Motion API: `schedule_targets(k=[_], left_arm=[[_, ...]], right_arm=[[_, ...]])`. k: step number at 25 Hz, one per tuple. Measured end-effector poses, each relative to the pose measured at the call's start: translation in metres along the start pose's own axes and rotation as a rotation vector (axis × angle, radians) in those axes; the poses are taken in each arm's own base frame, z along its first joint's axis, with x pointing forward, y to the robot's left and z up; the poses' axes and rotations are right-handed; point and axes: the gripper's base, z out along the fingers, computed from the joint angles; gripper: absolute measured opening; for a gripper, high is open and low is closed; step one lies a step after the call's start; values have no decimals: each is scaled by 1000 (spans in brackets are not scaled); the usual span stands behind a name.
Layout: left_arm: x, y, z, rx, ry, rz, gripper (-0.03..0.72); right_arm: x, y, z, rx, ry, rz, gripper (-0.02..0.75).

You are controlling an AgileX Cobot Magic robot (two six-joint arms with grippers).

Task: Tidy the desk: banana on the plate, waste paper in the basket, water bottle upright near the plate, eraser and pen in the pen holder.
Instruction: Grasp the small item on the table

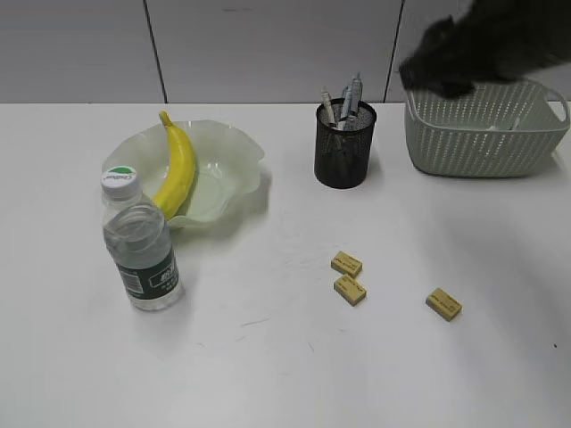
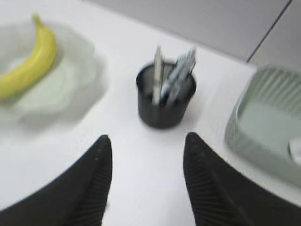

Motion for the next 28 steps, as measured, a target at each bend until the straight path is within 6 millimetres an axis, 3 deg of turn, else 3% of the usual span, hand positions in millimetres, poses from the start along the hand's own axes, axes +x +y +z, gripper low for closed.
schedule_targets(k=[7,11,15,21,28], left_arm=[[0,0,0,0,0,0,237],[0,0,0,0,0,0,237],[0,0,0,1,0,-1,237],[0,0,0,1,0,-1,238],[-7,-6,2,48,1,53,239]], right_arm=[[92,8,-105,29,379,95,377],[141,12,-166,66,329,108,373],[172,15,-204,77,154,115,374],[200,19,-238,83,-103,117,374],[207,20,-246,83,-169,120,373]])
